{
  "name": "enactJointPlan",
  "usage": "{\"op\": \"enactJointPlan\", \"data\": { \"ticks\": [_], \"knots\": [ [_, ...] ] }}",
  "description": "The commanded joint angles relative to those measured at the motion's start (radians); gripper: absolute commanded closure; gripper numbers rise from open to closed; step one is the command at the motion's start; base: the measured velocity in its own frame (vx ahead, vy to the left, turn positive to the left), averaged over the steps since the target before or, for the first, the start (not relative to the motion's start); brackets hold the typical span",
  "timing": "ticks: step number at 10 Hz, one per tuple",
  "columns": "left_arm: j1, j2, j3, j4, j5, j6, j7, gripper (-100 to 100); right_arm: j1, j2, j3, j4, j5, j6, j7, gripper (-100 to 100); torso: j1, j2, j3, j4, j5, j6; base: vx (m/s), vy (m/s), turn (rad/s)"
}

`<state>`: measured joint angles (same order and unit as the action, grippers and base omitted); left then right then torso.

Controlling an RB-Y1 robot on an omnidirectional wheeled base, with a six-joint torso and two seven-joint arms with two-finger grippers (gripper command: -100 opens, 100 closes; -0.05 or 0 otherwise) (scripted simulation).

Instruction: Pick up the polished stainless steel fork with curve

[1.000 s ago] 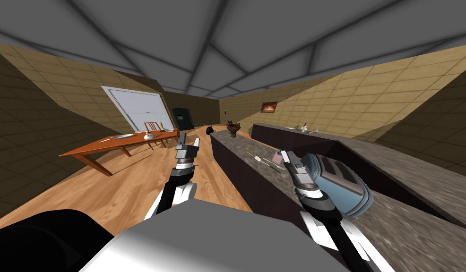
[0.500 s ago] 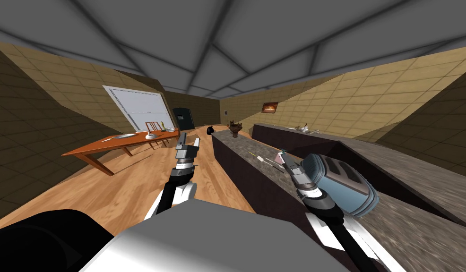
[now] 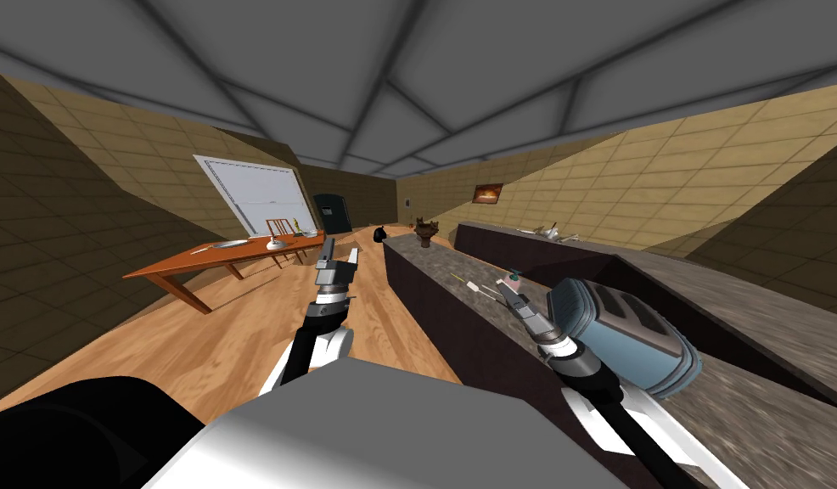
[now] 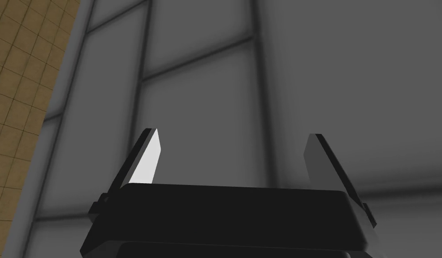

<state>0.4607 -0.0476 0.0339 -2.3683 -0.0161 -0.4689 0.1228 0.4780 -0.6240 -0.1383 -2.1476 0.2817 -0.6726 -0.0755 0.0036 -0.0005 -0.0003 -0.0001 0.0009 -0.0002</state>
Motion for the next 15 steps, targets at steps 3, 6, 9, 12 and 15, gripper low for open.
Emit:
{"op": "enactJointPlan", "data": {
  "ticks": [3,6,9,12,15],
  "knots": [
    [0.0,0.0,0.0,0.0,0.0,0.0,0.0,0,0.01,-0.096,-0.001,0.046,0.024,-0.007,-0.004,-100,-0.001,0.0,0.0,0.0,0.0,0.0,0.007,0.044,0.031],
    [0.0,0.0,0.0,0.0,0.0,0.0,0.0,0,0.029,-0.188,0.007,0.111,0.058,-0.013,-0.006,-100,-0.002,-0.001,0.0,0.0,0.0,0.0,0.017,0.038,0.062],
    [0.0,0.0,0.0,0.0,0.0,0.0,0.0,0,0.04,-0.273,0.013,0.148,0.075,-0.015,-0.005,-100,-0.002,-0.001,-0.001,0.0,0.0,0.0,0.017,0.027,0.055],
    [0.0,0.0,0.0,0.0,0.0,0.0,0.0,0,0.066,-0.366,0.028,0.225,0.107,-0.016,-0.002,-100,-0.003,-0.001,-0.001,0.0,-0.001,0.0,0.024,0.015,0.082],
    [0.0,0.0,0.0,0.0,0.0,0.0,0.0,0,0.081,-0.453,0.038,0.266,0.122,-0.015,0.0,-100,-0.004,-0.002,-0.001,-0.001,-0.001,0.0,0.031,0.0,0.075]
  ]
}}
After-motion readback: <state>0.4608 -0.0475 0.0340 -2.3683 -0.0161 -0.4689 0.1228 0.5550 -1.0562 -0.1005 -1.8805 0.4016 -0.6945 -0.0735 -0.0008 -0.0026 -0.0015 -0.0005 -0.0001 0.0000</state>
